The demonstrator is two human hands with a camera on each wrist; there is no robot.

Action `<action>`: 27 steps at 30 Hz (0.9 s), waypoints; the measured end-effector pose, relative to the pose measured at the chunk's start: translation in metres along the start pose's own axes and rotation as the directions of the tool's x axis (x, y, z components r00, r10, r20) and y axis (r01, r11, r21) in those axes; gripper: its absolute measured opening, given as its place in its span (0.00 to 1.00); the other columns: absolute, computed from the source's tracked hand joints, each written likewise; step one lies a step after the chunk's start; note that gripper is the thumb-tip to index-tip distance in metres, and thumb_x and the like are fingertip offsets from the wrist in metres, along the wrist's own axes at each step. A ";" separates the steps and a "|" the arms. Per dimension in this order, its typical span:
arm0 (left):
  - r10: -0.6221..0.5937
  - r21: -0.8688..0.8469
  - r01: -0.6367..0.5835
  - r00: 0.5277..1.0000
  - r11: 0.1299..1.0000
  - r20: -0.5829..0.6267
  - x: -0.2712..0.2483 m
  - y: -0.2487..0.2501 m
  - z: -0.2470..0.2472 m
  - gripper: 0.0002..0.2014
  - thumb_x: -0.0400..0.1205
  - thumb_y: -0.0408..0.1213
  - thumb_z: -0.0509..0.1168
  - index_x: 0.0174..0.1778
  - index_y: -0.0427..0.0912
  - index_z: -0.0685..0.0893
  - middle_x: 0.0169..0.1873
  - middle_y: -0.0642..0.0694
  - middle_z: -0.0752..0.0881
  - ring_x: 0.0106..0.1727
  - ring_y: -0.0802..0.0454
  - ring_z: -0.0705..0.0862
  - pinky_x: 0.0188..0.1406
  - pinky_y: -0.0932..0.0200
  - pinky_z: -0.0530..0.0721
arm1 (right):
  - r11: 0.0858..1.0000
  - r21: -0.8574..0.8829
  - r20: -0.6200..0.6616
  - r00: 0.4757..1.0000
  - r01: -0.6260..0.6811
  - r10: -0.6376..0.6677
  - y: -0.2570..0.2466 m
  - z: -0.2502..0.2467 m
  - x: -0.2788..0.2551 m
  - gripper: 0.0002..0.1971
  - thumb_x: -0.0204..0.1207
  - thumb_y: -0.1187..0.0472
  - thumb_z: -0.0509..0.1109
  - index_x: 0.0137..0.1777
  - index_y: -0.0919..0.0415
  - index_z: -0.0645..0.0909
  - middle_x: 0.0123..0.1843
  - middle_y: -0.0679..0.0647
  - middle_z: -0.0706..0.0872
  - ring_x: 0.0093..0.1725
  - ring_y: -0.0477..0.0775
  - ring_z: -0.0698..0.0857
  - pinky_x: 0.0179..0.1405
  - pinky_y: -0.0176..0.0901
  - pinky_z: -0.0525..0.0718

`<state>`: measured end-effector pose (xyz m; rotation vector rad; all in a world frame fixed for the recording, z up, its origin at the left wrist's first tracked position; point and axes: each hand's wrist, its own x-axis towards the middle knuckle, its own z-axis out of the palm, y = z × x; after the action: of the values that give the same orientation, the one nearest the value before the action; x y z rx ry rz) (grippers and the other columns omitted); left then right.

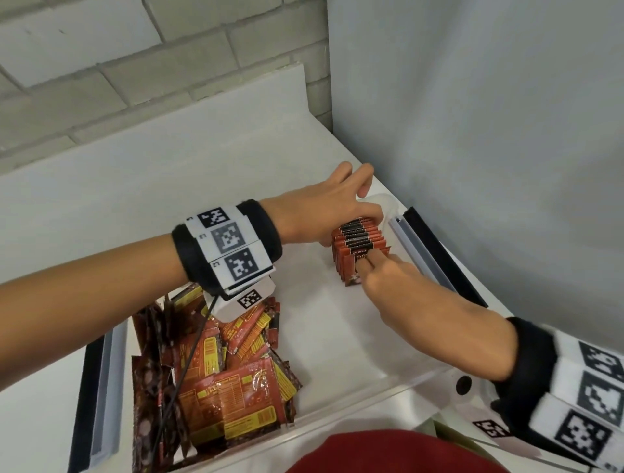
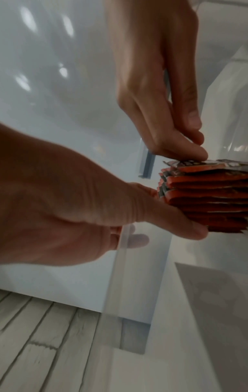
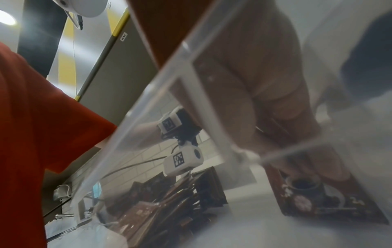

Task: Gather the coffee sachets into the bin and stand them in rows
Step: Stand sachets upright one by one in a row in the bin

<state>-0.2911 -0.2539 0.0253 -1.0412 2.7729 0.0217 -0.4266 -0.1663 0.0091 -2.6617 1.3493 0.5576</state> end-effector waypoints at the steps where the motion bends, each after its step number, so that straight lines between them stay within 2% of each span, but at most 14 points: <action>1: -0.006 -0.008 0.006 1.000 1.000 0.014 0.001 0.000 0.000 0.28 0.75 0.33 0.75 0.70 0.51 0.75 0.68 0.40 0.64 0.71 0.44 0.61 0.53 0.62 0.74 | 1.000 -0.003 -0.001 1.000 -0.001 0.001 0.000 0.001 0.000 0.27 0.78 0.77 0.60 0.77 0.67 0.62 0.72 0.65 0.71 0.67 0.61 0.76 0.64 0.46 0.74; 4: -0.018 -0.034 0.019 0.999 0.999 0.052 0.001 0.000 -0.001 0.29 0.76 0.32 0.74 0.71 0.51 0.73 0.70 0.40 0.62 0.72 0.44 0.60 0.58 0.60 0.74 | 0.999 0.030 -0.009 1.000 -0.022 0.022 0.000 0.003 0.000 0.27 0.79 0.76 0.61 0.77 0.68 0.62 0.72 0.66 0.71 0.66 0.62 0.76 0.64 0.47 0.77; 8: -0.041 -0.101 0.055 0.989 0.993 0.141 -0.002 -0.002 -0.001 0.36 0.73 0.28 0.76 0.74 0.51 0.69 0.70 0.42 0.61 0.71 0.47 0.58 0.57 0.66 0.65 | 0.997 0.079 -0.004 1.000 -0.025 0.026 0.001 0.004 0.001 0.26 0.79 0.75 0.62 0.76 0.66 0.62 0.73 0.63 0.70 0.67 0.60 0.75 0.62 0.48 0.78; 11: -0.045 -0.129 0.064 0.988 0.989 0.149 -0.002 -0.001 0.001 0.35 0.74 0.26 0.74 0.75 0.51 0.68 0.70 0.41 0.61 0.71 0.47 0.59 0.56 0.67 0.63 | 0.996 0.089 0.001 1.000 -0.026 0.026 0.001 0.005 0.003 0.27 0.78 0.74 0.63 0.76 0.65 0.62 0.73 0.63 0.69 0.67 0.60 0.75 0.63 0.49 0.79; 14: -0.041 -0.172 0.068 0.987 0.983 0.156 -0.002 -0.002 0.002 0.37 0.73 0.27 0.75 0.75 0.51 0.68 0.70 0.41 0.61 0.71 0.47 0.59 0.58 0.65 0.66 | 0.997 0.079 0.008 1.000 -0.023 0.022 0.001 0.006 0.004 0.26 0.79 0.74 0.62 0.76 0.66 0.63 0.73 0.64 0.69 0.69 0.62 0.73 0.65 0.50 0.79; 17: -0.018 -0.220 0.055 0.986 0.974 0.167 -0.003 -0.004 0.001 0.41 0.70 0.35 0.80 0.76 0.54 0.67 0.70 0.43 0.61 0.71 0.47 0.58 0.62 0.61 0.68 | 0.998 0.055 -0.010 1.000 0.009 -0.008 0.002 0.007 0.003 0.25 0.78 0.75 0.61 0.76 0.66 0.63 0.74 0.64 0.70 0.72 0.63 0.69 0.69 0.50 0.75; 19: -0.016 -0.261 0.054 0.989 0.964 0.147 -0.004 -0.004 0.001 0.38 0.69 0.39 0.81 0.74 0.53 0.70 0.69 0.43 0.62 0.70 0.47 0.59 0.62 0.59 0.70 | 0.999 0.047 -0.012 1.000 0.014 -0.013 0.002 0.006 0.003 0.25 0.78 0.75 0.60 0.75 0.66 0.64 0.73 0.64 0.70 0.72 0.63 0.69 0.69 0.50 0.75; 22: -0.024 -0.290 0.054 0.994 0.955 0.106 -0.003 -0.001 0.004 0.35 0.69 0.40 0.81 0.71 0.50 0.74 0.67 0.42 0.64 0.69 0.47 0.61 0.66 0.53 0.73 | 0.999 0.042 -0.007 1.000 0.005 -0.005 0.001 0.005 0.004 0.25 0.77 0.77 0.59 0.74 0.66 0.64 0.72 0.64 0.70 0.71 0.63 0.70 0.67 0.50 0.76; 27: -0.020 -0.309 0.053 0.994 0.949 0.107 -0.005 -0.002 0.005 0.36 0.68 0.40 0.82 0.71 0.49 0.74 0.66 0.42 0.64 0.68 0.48 0.61 0.66 0.53 0.74 | 0.999 0.033 0.008 1.000 -0.012 0.012 0.001 0.000 0.001 0.26 0.78 0.76 0.59 0.75 0.65 0.62 0.73 0.63 0.69 0.70 0.62 0.72 0.65 0.49 0.74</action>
<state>-0.2858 -0.2517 0.0213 -1.1246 2.7117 0.5100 -0.4268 -0.1675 0.0092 -2.6247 1.3611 0.5414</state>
